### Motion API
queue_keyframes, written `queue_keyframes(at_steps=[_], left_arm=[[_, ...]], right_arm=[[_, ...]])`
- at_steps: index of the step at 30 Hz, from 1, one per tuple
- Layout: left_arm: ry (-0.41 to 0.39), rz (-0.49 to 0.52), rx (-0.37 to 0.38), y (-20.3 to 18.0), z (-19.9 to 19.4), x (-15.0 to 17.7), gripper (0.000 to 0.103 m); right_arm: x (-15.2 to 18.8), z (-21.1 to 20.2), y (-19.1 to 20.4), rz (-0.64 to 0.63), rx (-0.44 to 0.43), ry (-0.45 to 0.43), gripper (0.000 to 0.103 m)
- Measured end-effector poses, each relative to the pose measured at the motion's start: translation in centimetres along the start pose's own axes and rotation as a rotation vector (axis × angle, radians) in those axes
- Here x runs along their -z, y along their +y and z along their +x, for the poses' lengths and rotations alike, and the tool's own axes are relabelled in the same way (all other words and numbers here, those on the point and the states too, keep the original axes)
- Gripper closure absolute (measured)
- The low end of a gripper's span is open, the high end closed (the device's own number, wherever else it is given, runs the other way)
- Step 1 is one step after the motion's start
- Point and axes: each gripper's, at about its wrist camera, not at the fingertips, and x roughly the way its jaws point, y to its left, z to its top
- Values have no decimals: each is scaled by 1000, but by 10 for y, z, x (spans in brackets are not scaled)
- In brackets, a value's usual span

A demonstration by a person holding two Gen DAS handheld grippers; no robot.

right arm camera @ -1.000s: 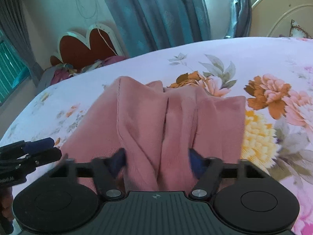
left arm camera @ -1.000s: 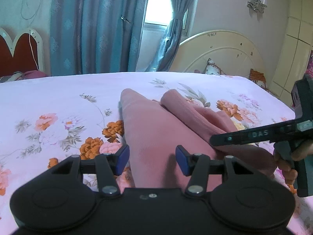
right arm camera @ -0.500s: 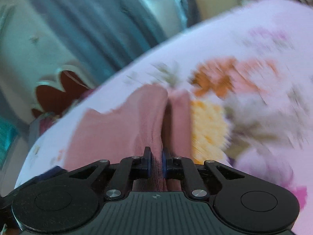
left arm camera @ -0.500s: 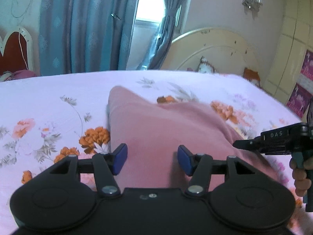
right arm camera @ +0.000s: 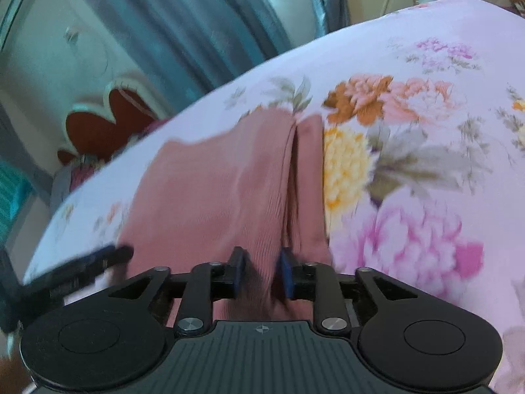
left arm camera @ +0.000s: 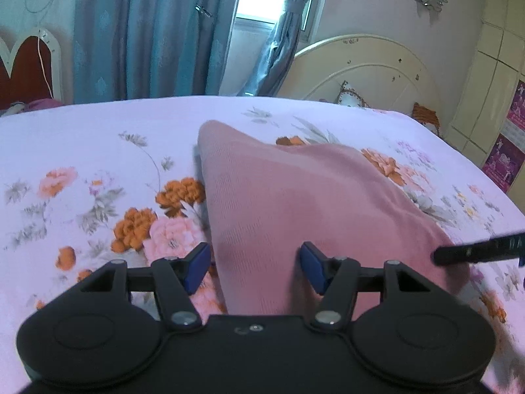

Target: Fold small clothes

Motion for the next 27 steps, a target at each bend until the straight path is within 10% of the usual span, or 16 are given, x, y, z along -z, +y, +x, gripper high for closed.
queue_keyframes(at_steps=[4, 15, 19, 27], left_arm=[[7, 18, 8, -4, 2, 3, 44], [14, 30, 26, -15, 5, -1, 41], [-13, -26, 34, -3, -1, -16, 40], [-32, -108, 17, 17, 32, -51, 41]], right_arm=[[12, 6, 10, -65, 58, 16, 99], [19, -12, 2, -99, 118, 13, 99], [-4, -20, 8, -95, 101, -73, 63], [-75, 44, 2, -60, 110, -94, 62]])
